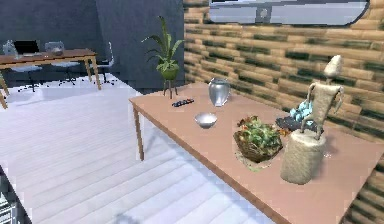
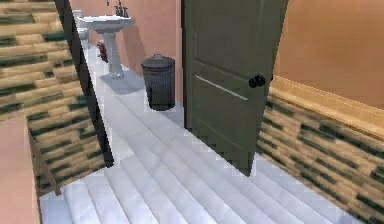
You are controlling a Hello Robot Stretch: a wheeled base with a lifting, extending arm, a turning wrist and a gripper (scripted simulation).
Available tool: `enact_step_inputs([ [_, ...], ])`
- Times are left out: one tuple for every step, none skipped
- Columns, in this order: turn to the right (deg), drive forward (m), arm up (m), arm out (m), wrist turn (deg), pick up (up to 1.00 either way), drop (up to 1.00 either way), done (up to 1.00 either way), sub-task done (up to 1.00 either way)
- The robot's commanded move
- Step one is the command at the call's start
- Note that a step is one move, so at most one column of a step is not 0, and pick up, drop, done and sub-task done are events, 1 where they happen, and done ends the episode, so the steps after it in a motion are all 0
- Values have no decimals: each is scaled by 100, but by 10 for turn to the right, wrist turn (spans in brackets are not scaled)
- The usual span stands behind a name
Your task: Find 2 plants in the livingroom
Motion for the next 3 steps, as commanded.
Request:
enact_step_inputs([
  [0,10,0,0,0,0,0,0,0],
  [210,0,0,0,0,0,0,0,0],
  [0,0,0,0,0,0,0,0,100],
])
